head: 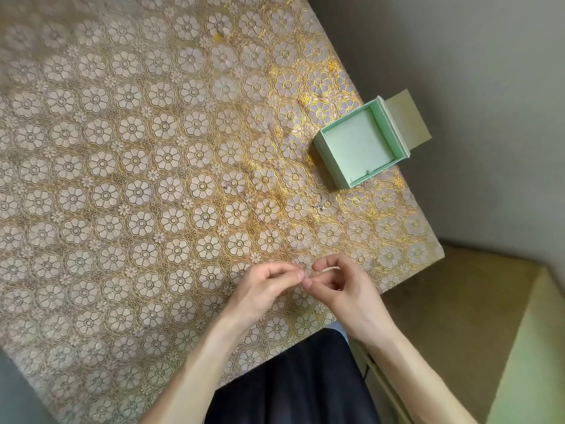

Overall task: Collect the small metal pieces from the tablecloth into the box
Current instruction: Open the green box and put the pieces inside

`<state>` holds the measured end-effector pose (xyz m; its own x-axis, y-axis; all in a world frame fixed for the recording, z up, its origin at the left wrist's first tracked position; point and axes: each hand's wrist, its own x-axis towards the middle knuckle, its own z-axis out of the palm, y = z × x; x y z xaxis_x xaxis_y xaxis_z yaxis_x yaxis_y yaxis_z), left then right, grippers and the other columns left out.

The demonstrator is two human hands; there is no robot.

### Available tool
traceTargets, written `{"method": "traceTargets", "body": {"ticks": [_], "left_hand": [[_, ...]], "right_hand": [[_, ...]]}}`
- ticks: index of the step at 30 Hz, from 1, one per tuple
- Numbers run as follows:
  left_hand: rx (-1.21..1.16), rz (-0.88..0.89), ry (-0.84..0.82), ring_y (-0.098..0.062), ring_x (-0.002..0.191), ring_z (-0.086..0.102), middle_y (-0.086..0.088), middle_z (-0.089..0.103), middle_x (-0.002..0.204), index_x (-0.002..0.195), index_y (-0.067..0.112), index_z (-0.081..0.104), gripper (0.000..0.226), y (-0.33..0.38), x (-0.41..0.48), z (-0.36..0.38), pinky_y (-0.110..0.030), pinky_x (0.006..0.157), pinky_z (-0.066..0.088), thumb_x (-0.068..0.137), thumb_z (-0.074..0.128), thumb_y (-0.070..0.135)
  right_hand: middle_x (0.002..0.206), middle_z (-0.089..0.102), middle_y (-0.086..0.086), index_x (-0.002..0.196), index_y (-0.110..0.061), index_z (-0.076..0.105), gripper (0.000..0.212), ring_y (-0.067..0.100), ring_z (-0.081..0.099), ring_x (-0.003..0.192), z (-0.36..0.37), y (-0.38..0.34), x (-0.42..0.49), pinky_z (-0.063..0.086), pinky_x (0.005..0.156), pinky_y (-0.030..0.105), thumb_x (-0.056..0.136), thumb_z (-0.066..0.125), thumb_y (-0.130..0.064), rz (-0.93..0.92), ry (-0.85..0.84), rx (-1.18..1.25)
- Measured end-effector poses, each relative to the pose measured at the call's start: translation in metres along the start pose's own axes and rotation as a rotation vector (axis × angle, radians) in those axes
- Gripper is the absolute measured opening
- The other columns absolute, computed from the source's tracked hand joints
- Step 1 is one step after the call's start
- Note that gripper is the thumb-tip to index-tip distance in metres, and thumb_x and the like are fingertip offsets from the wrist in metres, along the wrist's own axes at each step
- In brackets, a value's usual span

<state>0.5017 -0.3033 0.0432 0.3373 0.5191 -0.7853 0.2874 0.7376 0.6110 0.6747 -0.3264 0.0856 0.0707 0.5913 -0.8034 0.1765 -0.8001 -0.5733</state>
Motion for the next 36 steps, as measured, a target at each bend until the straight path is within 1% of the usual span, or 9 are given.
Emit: {"method": "traceTargets", "body": {"ticks": [3,5,9,12,17,23,28,33,36], "left_hand": [[0.029,0.046,0.076,0.014,0.097,0.062,0.032,0.07,0.1,0.092,0.027,0.078,0.011,0.002,-0.002,0.005,-0.005,0.077,0.043,0.092,0.069,0.033],[0.061,0.093,0.119,0.012,0.096,0.063,0.032,0.069,0.1,0.092,0.027,0.078,0.011,0.0,-0.003,0.009,-0.002,0.076,0.044,0.091,0.07,0.034],[0.079,0.162,0.237,0.002,0.092,0.067,0.024,0.072,0.098,0.081,0.03,0.077,0.009,-0.002,-0.004,0.017,-0.016,0.081,0.052,0.09,0.073,0.031],[0.01,0.176,0.331,-0.002,0.089,0.067,0.013,0.073,0.096,0.083,0.03,0.076,0.008,-0.003,-0.008,0.026,-0.016,0.079,0.052,0.09,0.073,0.028],[-0.055,0.103,0.399,-0.004,0.088,0.068,0.01,0.074,0.1,0.091,0.027,0.075,0.005,-0.007,-0.007,0.038,-0.021,0.08,0.053,0.093,0.071,0.031],[-0.099,0.067,0.375,-0.011,0.089,0.071,0.008,0.075,0.097,0.09,0.036,0.073,0.01,-0.01,-0.005,0.046,-0.037,0.083,0.059,0.088,0.069,0.045],[-0.139,0.027,0.332,-0.013,0.082,0.073,0.003,0.077,0.086,0.091,0.031,0.071,0.013,-0.009,-0.006,0.047,-0.045,0.082,0.059,0.086,0.066,0.042],[-0.255,0.022,0.273,-0.016,0.073,0.072,-0.002,0.076,0.077,0.09,0.019,0.068,0.02,-0.008,-0.008,0.051,-0.039,0.066,0.058,0.079,0.066,0.036],[-0.43,-0.007,0.245,-0.026,0.081,0.068,-0.006,0.074,0.085,0.083,0.019,0.069,0.018,-0.008,-0.005,0.048,-0.043,0.071,0.051,0.076,0.069,0.035]], "right_hand": [[0.077,0.073,0.0,0.101,-0.017,0.067,0.016,0.007,0.065,0.071,-0.001,0.0,0.003,0.052,0.07,0.022,0.089,0.077,-0.023,0.009,0.001,-0.004],[0.075,0.072,-0.001,0.096,-0.018,0.072,0.008,0.007,0.064,0.068,-0.002,0.0,0.004,0.052,0.068,0.024,0.09,0.076,-0.023,0.019,0.002,-0.029],[0.078,0.074,0.007,0.087,-0.017,0.074,0.004,0.009,0.061,0.065,0.001,-0.002,0.003,0.052,0.064,0.03,0.087,0.076,-0.02,0.085,0.06,0.038],[0.084,0.071,0.016,0.089,-0.009,0.07,0.008,0.012,0.063,0.066,0.003,-0.005,0.001,0.054,0.058,0.029,0.088,0.076,-0.014,0.154,0.05,0.213],[0.085,0.067,0.007,0.097,-0.006,0.064,0.004,0.013,0.065,0.068,0.013,-0.008,-0.002,0.057,0.059,0.029,0.094,0.067,-0.008,0.247,0.045,0.435],[0.081,0.065,0.011,0.098,-0.008,0.062,0.003,0.013,0.06,0.064,0.023,-0.002,0.002,0.054,0.055,0.027,0.098,0.06,-0.01,0.274,0.141,0.531],[0.096,0.071,0.028,0.105,-0.004,0.06,0.009,0.014,0.062,0.065,0.03,0.002,0.003,0.053,0.053,0.027,0.1,0.057,-0.012,0.253,0.19,0.514],[0.092,0.073,0.021,0.103,-0.007,0.059,0.008,0.013,0.064,0.064,0.034,0.004,0.0,0.053,0.053,0.026,0.1,0.059,-0.014,0.226,0.249,0.53],[0.081,0.068,0.007,0.104,-0.005,0.059,0.008,0.008,0.061,0.056,0.034,0.003,-0.003,0.052,0.052,0.025,0.1,0.059,-0.013,0.187,0.28,0.482]]}}
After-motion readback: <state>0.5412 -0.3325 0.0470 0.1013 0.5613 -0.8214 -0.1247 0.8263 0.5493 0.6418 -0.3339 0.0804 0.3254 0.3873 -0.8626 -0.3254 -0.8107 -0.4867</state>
